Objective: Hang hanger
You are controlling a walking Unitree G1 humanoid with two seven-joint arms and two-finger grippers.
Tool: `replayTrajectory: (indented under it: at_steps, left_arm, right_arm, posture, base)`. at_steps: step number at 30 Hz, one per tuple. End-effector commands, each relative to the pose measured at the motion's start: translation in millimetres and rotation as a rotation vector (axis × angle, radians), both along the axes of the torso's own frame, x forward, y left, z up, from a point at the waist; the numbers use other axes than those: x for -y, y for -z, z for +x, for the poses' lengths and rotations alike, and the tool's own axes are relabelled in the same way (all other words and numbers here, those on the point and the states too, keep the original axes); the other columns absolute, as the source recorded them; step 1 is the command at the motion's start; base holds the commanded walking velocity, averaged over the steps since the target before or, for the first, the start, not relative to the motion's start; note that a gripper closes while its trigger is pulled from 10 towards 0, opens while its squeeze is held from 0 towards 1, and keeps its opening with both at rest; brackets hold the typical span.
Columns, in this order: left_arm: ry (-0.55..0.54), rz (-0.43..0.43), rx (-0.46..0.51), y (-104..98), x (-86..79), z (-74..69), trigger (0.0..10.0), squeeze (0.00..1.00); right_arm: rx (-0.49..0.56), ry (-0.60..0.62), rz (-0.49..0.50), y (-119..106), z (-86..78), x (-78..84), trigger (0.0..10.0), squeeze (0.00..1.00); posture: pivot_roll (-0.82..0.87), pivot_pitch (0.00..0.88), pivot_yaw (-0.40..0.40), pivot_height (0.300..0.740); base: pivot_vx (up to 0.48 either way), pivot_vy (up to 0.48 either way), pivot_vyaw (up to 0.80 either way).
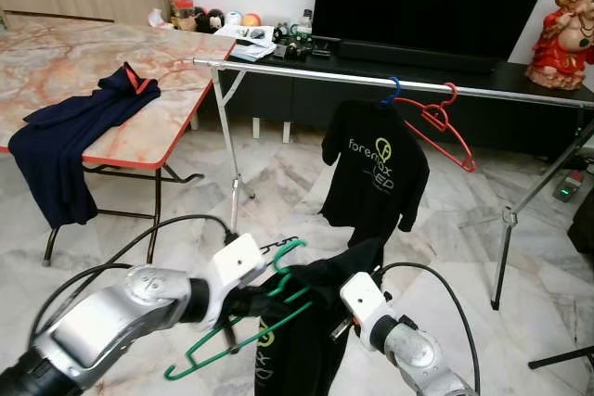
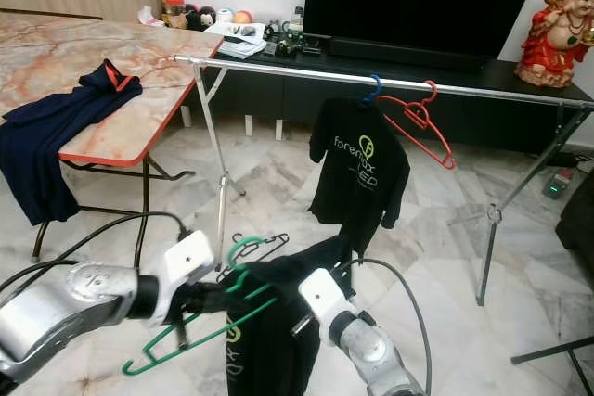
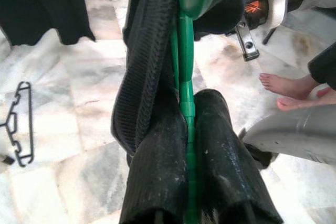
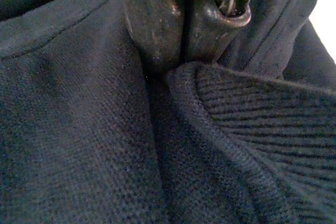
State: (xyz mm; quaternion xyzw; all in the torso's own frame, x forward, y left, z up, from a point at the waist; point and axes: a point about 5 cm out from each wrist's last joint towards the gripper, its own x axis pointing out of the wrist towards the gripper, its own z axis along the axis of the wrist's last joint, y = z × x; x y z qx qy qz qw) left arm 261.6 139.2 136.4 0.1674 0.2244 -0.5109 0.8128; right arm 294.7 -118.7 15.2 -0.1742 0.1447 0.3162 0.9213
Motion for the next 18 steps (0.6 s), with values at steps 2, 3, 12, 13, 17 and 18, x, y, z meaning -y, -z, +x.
replayTrajectory:
  at_steps: [2, 3, 12, 13, 17, 18]
  left_arm:
    - [-0.187, 0.075, -0.003, 4.2, -31.0, 13.2, 10.0, 0.00]
    - [-0.207, 0.089, 0.035, 3.3, -32.7, 16.9, 10.0, 0.00]
    - [-0.694, -0.494, 0.081, -39.3, -17.9, 63.2, 10.0, 0.00]
    - [-0.679, -0.609, 0.027, -46.4, -11.3, 62.9, 10.0, 0.00]
    - [-0.567, -0.619, -0.050, -50.2, -3.0, 57.1, 10.0, 0.00]
    - [-0.482, -0.560, -0.065, -48.7, -0.9, 51.3, 10.0, 0.00]
  right_arm:
    - [-0.032, 0.267, -0.064, 4.2, 3.4, 53.6, 0.0, 0.00]
    - [-0.033, 0.273, -0.064, 4.7, 3.2, 54.0, 0.0, 0.00]
    - [-0.059, 0.240, 0.004, 9.5, -1.2, 37.1, 0.0, 0.00]
    - [-0.064, 0.223, 0.009, 10.6, -2.5, 33.0, 0.0, 0.00]
    - [-0.065, 0.217, 0.006, 11.1, -2.7, 30.2, 0.0, 0.00]
    - [-0.065, 0.217, 0.007, 10.9, -2.4, 29.9, 0.0, 0.00]
  posture:
    - [0.16, 0.000, -0.042, 0.740]
    - [0.16, 0.000, -0.040, 0.740]
    - [0.15, 0.000, -0.032, 0.740]
    - [0.15, 0.000, -0.031, 0.740]
    - [0.15, 0.000, -0.030, 0.740]
    - [0.15, 0.000, -0.028, 0.740]
  base:
    - [0.000, 0.000, 0.00]
    - [0.000, 0.000, 0.00]
    - [0.000, 0.000, 0.00]
    - [0.000, 0.000, 0.00]
    - [0.000, 0.000, 0.00]
    - [0.000, 0.000, 0.00]
